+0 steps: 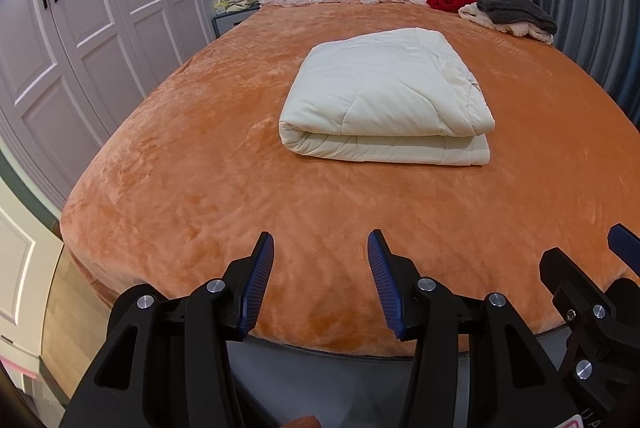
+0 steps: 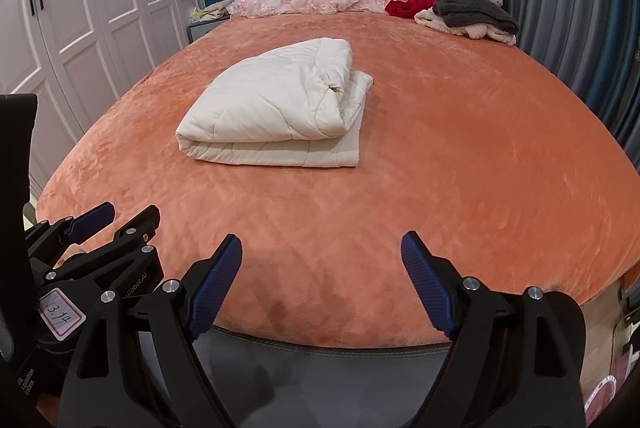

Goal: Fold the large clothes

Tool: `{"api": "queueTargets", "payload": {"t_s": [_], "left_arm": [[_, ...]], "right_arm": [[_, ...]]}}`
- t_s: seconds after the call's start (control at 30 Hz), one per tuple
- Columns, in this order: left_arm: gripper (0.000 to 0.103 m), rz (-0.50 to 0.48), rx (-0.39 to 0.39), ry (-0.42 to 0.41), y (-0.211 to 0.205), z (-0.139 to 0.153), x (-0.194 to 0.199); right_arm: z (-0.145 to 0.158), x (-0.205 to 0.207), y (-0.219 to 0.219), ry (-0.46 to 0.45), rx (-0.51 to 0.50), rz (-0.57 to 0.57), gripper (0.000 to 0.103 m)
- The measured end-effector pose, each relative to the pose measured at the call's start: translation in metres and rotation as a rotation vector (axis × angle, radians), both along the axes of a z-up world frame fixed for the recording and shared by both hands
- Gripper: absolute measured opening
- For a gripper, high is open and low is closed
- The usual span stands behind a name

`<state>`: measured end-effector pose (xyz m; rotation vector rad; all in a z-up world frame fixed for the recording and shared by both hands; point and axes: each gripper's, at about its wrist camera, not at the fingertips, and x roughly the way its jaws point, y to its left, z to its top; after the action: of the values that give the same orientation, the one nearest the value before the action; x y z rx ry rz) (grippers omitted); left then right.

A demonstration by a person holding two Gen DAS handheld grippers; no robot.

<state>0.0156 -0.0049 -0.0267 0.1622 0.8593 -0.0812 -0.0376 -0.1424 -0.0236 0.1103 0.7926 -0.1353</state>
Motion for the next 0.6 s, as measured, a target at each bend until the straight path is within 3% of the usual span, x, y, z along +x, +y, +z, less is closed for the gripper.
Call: {"api": "queueTargets", "payload": {"t_s": [0.6], "left_arm": [[0.049, 0.011, -0.024, 0.002, 0.0044, 0.0026, 0.0008]], "right_arm": [[-0.0004, -0.0007, 0.0003, 0.0, 0.002, -0.002, 0.079]]}}
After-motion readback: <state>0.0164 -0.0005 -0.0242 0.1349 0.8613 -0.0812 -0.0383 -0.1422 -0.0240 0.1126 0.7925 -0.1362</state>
